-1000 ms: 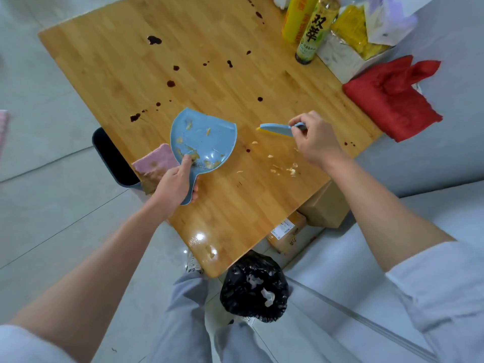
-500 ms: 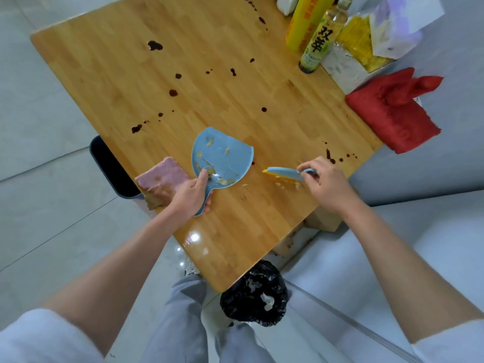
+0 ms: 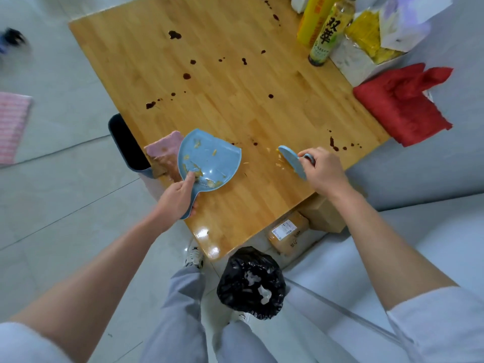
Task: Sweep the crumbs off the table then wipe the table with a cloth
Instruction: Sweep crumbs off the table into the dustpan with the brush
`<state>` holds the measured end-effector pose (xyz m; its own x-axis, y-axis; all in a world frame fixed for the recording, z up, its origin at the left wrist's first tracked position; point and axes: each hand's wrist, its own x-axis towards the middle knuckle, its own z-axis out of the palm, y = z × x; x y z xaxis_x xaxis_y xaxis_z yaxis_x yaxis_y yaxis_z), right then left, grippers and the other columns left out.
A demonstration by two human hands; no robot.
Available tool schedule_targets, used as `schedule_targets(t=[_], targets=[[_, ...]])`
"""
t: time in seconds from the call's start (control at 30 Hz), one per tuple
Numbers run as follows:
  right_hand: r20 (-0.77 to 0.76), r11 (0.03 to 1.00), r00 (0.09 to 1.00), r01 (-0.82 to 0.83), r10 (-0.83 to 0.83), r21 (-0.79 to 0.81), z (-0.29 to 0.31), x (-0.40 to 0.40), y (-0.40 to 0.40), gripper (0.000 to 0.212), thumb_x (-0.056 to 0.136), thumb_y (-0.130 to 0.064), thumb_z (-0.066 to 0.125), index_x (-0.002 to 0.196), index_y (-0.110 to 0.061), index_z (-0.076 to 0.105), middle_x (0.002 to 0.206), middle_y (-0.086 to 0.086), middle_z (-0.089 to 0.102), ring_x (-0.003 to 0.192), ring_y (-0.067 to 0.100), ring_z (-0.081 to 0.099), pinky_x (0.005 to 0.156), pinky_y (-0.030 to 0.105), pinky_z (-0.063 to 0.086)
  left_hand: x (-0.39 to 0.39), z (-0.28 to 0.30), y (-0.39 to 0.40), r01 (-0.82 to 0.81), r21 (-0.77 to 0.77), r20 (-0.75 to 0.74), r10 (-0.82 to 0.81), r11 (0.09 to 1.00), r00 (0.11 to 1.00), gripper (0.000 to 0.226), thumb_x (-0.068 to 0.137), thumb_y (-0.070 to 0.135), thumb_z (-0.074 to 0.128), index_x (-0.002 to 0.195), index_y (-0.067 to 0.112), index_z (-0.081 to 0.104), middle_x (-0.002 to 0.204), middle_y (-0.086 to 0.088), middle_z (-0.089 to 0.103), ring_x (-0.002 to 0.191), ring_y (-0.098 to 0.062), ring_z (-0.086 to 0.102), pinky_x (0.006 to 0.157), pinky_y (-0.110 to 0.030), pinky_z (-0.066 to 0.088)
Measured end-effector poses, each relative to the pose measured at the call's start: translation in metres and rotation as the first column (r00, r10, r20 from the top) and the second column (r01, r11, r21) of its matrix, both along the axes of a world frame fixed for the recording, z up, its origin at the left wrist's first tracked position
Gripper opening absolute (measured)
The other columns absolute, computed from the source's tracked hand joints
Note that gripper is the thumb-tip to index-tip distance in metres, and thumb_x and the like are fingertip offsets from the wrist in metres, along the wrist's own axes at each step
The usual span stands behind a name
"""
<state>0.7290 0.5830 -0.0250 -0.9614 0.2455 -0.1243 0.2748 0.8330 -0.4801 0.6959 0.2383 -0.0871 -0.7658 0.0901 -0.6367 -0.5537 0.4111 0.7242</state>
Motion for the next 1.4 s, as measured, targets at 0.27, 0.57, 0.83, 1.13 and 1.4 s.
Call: schedule_targets(t=[0.27,0.57,0.83,1.13,1.4], targets=[[-0.099,1.0,0.995,-0.018,0.018,0.002,0.021,0.023,-0.004,0.024,0.102,-0.018,0.052,0.111,-0.009,0.073,0.1,0.007,0.064,0.085,0.017,0.053,0.071,0.027,0.034,0.113,0.002,0.02,0.052,0.053,0.072,-0.055,0.997,0.996,0.072,0.098,0.067,0.033,0.064,0.009,0.059,0.05,-0.005,0.057,0.042,-0.018,0.054,0.043,-0.023,0.042],[-0.005,0.998,0.999,-0.052,0.053,0.033,0.014,-0.001,-0.004,0.023,0.1,-0.019,0.056,0.11,-0.01,0.075,0.104,0.014,0.069,0.098,0.029,0.061,0.081,0.033,0.043,0.17,-0.013,0.06,0.194,0.165,0.114,-0.214,0.967,0.97,0.062,0.1,0.062,0.036,0.069,0.012,0.055,0.049,0.004,0.058,0.044,-0.012,0.056,0.043,-0.02,0.044],[-0.115,0.998,0.991,-0.068,0.067,-0.003,0.019,0.001,-0.022,0.025,0.102,-0.019,0.053,0.111,-0.01,0.075,0.093,0.004,0.06,0.081,0.02,0.054,0.065,0.026,0.034,0.144,-0.019,0.008,0.146,0.086,0.06,-0.151,0.986,0.987,0.067,0.097,0.067,0.035,0.06,0.015,0.056,0.048,-0.006,0.054,0.039,-0.018,0.05,0.041,-0.02,0.039],[-0.006,0.952,0.953,-0.304,0.304,-0.027,0.009,-0.006,-0.05,0.02,0.1,-0.014,0.062,0.114,-0.009,0.075,0.1,0.005,0.065,0.072,0.011,0.052,0.063,0.013,0.036,0.106,-0.017,-0.087,0.069,-0.086,0.055,-0.065,0.994,0.996,0.065,0.103,0.055,0.036,0.058,0.01,0.048,0.044,-0.002,0.049,0.036,-0.017,0.047,0.037,-0.019,0.038],[-0.143,0.994,0.984,-0.101,0.104,0.029,0.027,0.002,-0.017,0.021,0.101,-0.019,0.057,0.109,-0.013,0.075,0.101,0.004,0.067,0.084,0.018,0.057,0.069,0.025,0.038,0.1,-0.024,-0.113,0.157,-0.193,0.053,-0.15,0.968,0.987,0.067,0.103,0.058,0.034,0.06,0.009,0.05,0.046,-0.002,0.054,0.04,-0.016,0.052,0.043,-0.021,0.043]])
